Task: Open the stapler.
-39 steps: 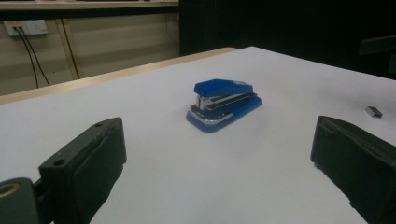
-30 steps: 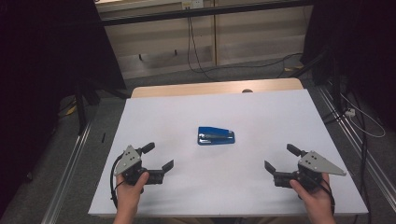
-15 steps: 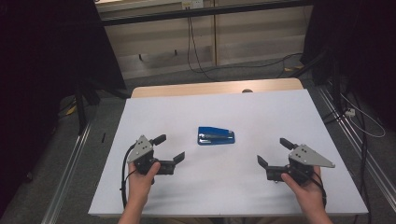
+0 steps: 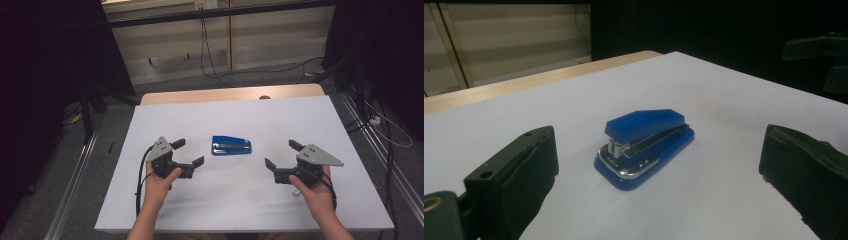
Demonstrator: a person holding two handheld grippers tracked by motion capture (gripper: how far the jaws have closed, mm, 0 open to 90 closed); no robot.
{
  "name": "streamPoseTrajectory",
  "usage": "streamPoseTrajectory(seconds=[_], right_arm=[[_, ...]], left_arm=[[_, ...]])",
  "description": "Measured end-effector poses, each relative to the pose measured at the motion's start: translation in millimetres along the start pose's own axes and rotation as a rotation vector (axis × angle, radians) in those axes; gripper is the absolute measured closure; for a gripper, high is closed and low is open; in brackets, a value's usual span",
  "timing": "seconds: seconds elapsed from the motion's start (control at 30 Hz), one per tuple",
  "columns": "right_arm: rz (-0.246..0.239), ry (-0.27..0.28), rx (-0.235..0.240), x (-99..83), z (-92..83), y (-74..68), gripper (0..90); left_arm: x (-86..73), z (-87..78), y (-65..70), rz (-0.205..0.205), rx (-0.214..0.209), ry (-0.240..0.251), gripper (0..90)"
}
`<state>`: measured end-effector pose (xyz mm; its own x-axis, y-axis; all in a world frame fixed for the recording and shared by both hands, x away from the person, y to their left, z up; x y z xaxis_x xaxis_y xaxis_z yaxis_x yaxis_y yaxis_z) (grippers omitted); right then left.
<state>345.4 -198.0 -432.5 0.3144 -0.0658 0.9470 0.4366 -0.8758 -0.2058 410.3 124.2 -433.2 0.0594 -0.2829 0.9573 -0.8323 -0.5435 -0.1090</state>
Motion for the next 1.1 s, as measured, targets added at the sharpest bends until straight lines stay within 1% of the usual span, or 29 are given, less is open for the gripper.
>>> streamPoseTrajectory(seconds=[0.07, 0.1, 0.17, 0.2, 0.23, 0.37, 0.4, 0.43, 0.53, 0.57, 0.6, 0.67, 0.7, 0.77, 0.87, 0.9, 1.03, 1.1], right_arm=[[-0.005, -0.010, 0.005, 0.5, 5.6, -2.5, 2.1], [-0.003, -0.017, 0.004, 0.2, 8.6, -3.3, 2.3], [0.012, -0.028, 0.008, 0.2, 14.1, -4.2, 2.4], [0.023, -0.030, 0.006, 0.9, 16.5, -4.6, 2.5], [0.029, -0.031, 0.006, 2.0, 18.5, -5.1, 2.5], [0.038, -0.035, -0.002, 9.3, 26.5, -7.7, 3.2], [0.039, -0.036, -0.003, 10.9, 28.6, -8.7, 3.4], [0.045, -0.035, -0.003, 12.4, 30.7, -10.2, 3.5], [0.046, -0.031, -0.004, 15.4, 35.1, -13.8, 3.7], [0.042, -0.033, -0.004, 15.8, 36.6, -14.8, 3.7], [0.042, -0.031, -0.004, 16.4, 38.2, -15.7, 3.8], [0.036, -0.035, -0.011, 16.7, 41.8, -16.4, 3.8], [0.036, -0.038, -0.015, 16.9, 43.5, -16.4, 3.9], [0.047, -0.041, -0.014, 17.5, 47.2, -16.8, 4.0], [0.055, -0.041, -0.019, 19.8, 51.8, -16.8, 4.1], [0.055, -0.039, -0.021, 20.5, 53.5, -17.0, 4.2], [0.051, -0.049, -0.022, 21.8, 61.2, -17.6, 4.6], [0.050, -0.061, -0.026, 21.4, 65.8, -17.5, 4.8]], left_arm=[[0.3, 3.3, -1.2, 0.000, 0.000, -0.010, 2.5], [0.6, 5.1, -2.1, 0.003, 0.009, -0.011, 2.6], [0.9, 8.4, -2.4, 0.001, 0.002, -0.019, 2.5], [1.3, 10.4, -2.5, 0.005, 0.003, -0.024, 2.6], [1.6, 12.1, -3.0, 0.019, 0.004, -0.034, 2.6], [4.2, 17.4, -2.9, 0.018, -0.016, -0.031, 2.6], [5.0, 18.3, -3.4, 0.023, -0.023, -0.031, 2.6], [5.5, 18.3, -4.5, 0.033, -0.020, -0.036, 2.8], [8.2, 18.7, -8.1, 0.024, -0.014, -0.043, 2.8], [9.5, 19.3, -8.8, 0.015, -0.010, -0.041, 2.8], [10.9, 19.9, -10.1, 0.020, -0.009, -0.042, 2.8], [13.7, 21.8, -11.5, 0.006, -0.010, -0.035, 2.7], [14.9, 23.2, -11.9, -0.005, -0.011, -0.029, 2.8], [16.8, 26.6, -11.9, -0.018, -0.027, -0.023, 2.6], [18.5, 30.1, -14.3, 0.012, -0.028, -0.048, 2.6], [18.8, 30.7, -15.1, 0.011, -0.032, -0.050, 2.5], [19.1, 35.9, -18.9, -0.022, -0.037, -0.057, 2.6], [17.9, 39.6, -19.0, -0.016, -0.047, -0.080, 3.0]])
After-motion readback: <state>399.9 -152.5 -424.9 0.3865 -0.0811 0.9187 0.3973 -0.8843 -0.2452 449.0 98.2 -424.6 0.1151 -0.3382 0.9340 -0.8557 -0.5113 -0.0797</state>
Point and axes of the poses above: each handheld gripper's, and its own axes: z roughly forward along the jaws, x roughly out of its top, y roughly to its right, the point moved 5 cm from there along z, roughly forward along the jaws, and after that the axes turned 12 degrees about z, right-handed, at the moved point
